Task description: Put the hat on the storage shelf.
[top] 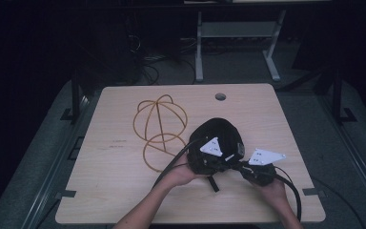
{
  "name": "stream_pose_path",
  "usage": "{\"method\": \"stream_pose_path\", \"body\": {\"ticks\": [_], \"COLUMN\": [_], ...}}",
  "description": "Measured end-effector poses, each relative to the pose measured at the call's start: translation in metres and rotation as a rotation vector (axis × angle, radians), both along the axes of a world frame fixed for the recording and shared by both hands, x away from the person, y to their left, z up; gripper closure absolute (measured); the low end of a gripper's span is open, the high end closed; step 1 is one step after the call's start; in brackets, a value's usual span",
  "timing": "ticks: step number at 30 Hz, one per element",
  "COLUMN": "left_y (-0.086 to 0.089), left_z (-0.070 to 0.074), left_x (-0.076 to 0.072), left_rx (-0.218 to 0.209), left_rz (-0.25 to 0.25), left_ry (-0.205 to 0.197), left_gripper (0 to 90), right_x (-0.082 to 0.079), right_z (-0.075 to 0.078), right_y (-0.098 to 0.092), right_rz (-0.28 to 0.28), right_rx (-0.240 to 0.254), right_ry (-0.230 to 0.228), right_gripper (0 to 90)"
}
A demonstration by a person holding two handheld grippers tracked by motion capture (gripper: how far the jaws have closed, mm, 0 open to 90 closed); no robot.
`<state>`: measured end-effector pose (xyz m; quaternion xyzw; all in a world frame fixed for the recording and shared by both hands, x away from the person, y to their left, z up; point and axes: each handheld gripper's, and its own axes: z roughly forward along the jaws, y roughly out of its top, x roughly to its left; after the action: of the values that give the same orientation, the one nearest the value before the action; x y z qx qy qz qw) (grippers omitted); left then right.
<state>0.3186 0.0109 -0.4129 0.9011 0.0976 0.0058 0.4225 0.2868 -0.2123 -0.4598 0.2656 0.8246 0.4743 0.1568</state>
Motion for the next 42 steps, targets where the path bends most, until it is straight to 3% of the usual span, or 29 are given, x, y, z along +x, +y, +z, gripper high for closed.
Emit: {"method": "stream_pose_path", "body": {"ticks": [4,6,8,10,13,22,42], "left_y": [0.001,0.003,0.006,0.009,0.014,0.029,0.075], "left_z": [0.002,0.005,0.011,0.016,0.022,0.026,0.001], "left_x": [0.0,-0.003,-0.006,-0.009,-0.015,-0.026,-0.045], "left_rx": [-0.01,0.001,-0.012,-0.017,-0.015,0.01,0.024], "left_rz": [0.004,0.022,0.025,0.033,0.042,0.051,0.107], "left_ry": [0.027,0.005,-0.01,-0.028,-0.065,-0.107,-0.097], "left_gripper": [75.6,61.9,58.7,53.3,51.3,47.4,45.5], "right_x": [0.0,-0.001,-0.002,-0.004,-0.006,-0.013,-0.011], "right_z": [0.003,0.006,0.012,0.016,0.021,0.044,0.108], "right_y": [-0.006,-0.01,-0.015,-0.02,-0.03,-0.051,-0.055], "right_rz": [-0.005,-0.011,-0.02,-0.03,-0.044,-0.059,-0.024], "right_rx": [0.022,0.041,0.076,0.08,0.085,0.092,0.015], "right_ry": [0.027,0.028,0.033,0.032,0.039,0.045,-0.006], "right_gripper": [87.5,87.6,87.7,87.7,87.8,87.8,87.9]}}
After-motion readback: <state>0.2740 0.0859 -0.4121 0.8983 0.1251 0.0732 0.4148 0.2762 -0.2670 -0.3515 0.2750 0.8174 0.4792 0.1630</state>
